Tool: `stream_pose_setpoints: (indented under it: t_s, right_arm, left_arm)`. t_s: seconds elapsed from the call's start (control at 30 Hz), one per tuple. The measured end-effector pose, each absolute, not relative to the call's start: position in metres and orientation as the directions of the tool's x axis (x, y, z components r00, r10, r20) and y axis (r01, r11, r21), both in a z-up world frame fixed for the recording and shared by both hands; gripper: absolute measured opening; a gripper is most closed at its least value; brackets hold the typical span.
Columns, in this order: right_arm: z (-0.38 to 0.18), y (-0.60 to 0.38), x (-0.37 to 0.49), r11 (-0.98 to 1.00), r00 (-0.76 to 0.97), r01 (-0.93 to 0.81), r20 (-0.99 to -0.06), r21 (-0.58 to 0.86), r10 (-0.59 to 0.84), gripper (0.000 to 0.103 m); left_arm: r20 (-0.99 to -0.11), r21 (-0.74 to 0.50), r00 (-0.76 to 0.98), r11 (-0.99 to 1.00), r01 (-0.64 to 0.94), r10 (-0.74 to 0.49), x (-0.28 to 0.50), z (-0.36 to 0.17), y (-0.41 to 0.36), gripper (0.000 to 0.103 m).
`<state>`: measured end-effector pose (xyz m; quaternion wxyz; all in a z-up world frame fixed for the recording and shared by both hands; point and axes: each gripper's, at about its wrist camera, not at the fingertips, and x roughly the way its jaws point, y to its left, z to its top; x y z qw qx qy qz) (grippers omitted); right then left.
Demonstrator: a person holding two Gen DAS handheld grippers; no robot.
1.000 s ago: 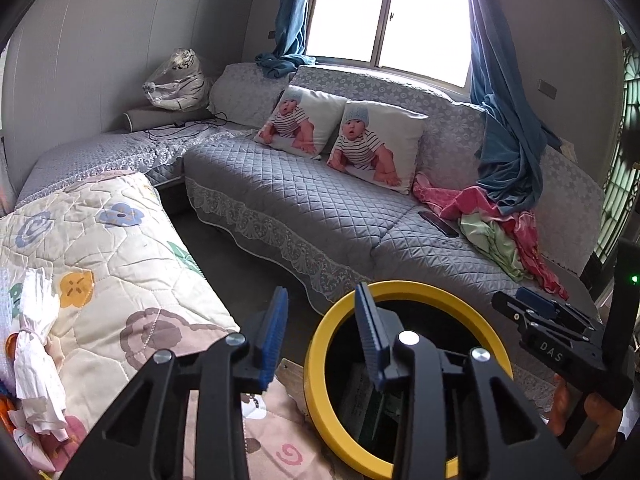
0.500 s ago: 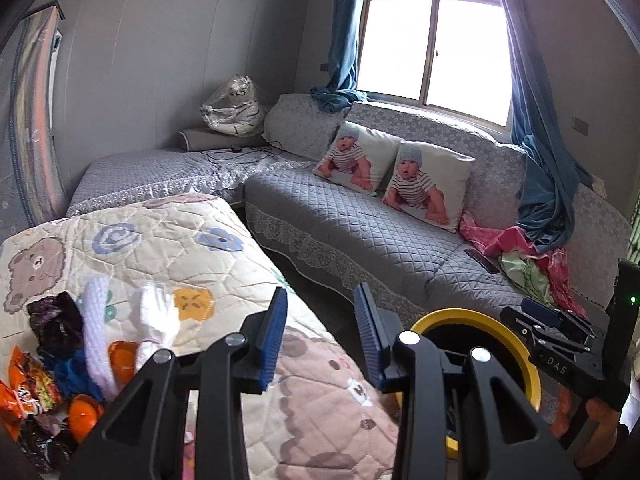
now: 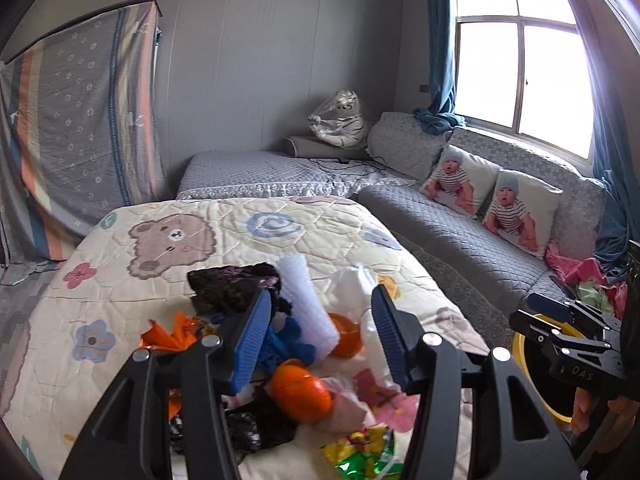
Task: Collect trash
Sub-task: 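Grasp the white tissue with the right tool while the left tool grasps the orange wrapper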
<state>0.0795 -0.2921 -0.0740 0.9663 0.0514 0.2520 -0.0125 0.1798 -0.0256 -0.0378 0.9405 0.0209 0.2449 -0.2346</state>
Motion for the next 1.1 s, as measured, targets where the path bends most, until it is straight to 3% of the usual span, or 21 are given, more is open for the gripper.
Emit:
stream_pose_setpoints:
  t_s: [0.2, 0.6, 1.1]
  right_arm:
    - [-0.083, -0.253, 0.101, 0.994, 0.846, -0.051, -0.525, 0.096, 0.094, 0.057]
    - [-0.1, -0.223, 0.137, 0.993, 0.819, -0.093, -0.562, 0.073, 0.118, 0.068]
    - [-0.126, -0.222, 0.184, 0.995, 0.767, -0.046, -0.634, 0.093, 0.095, 0.072]
  left_arm:
    - [-0.498, -0.069, 0.781, 0.915, 0.398, -0.377, 0.178, -0.056, 0.011, 0.058]
    - [-0.556, -0.095, 0.761, 0.935, 0.342, -0.335, 0.193, -0.086, 0.039, 0.069]
    - [-0.586, -0.089, 0.765, 0.96, 0.267, -0.267, 0.23, -0.098, 0.039, 0.069]
